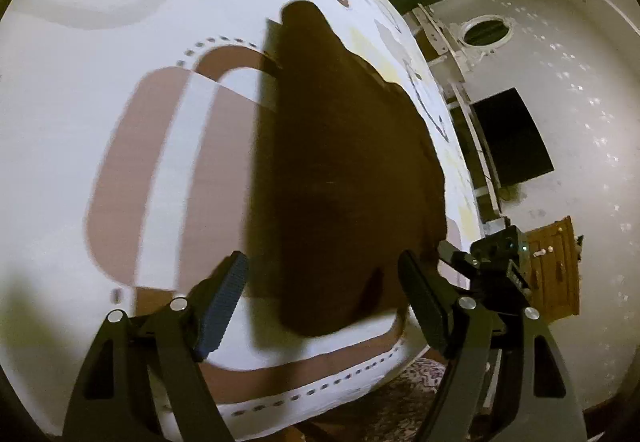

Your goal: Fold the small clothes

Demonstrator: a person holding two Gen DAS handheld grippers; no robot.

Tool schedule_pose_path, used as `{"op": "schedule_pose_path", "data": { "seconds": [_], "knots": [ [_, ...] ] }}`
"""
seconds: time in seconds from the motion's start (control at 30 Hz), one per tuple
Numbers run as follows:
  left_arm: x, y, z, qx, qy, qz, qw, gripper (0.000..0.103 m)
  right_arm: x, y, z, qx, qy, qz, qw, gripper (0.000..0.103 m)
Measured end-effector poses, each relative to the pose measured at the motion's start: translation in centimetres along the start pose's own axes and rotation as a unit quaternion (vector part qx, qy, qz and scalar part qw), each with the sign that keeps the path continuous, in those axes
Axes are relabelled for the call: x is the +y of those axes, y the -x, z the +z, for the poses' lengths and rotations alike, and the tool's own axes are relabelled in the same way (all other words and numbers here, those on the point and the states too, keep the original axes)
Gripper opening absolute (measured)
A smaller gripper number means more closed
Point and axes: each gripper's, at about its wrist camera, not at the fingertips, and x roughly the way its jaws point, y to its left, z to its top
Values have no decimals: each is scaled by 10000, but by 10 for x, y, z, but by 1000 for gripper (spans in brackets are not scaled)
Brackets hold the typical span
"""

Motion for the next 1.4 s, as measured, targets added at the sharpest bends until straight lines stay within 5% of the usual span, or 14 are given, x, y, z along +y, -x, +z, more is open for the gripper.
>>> {"op": "schedule_pose_path", "data": {
  "seconds": [0.1,0.13,0.2,0.3,0.5,0.8,0.9,1.03,1.4],
  "knots": [
    [-2,-8,2,44,39,44,10000,74,4,-2,-2,-11,57,-30,10000,56],
    [-2,-10,4,61,47,142,9999,70,4,-3,-2,11,78,-42,10000,48],
    [-3,-12,5,110,-15,438,9990,49,5,-8,-4,131,111,-112,9998,34],
    [-2,-13,6,178,-110,762,9969,35,3,-13,-8,171,175,-254,9994,19],
    [-7,-13,2,132,-250,1071,9938,29,3,-12,-11,99,250,-220,9994,14],
    [-8,-9,-1,116,-394,1128,9928,32,-4,-10,-9,97,285,-55,9995,15],
    [-4,-3,-1,139,-333,804,9961,49,-10,-3,-6,97,162,155,9997,26],
    [11,11,11,0,-78,392,9992,63,-9,22,4,-260,257,164,9992,55],
    [11,-23,76,82,-169,180,9997,74,-3,-5,71,-433,317,177,9984,61]
  ]
}}
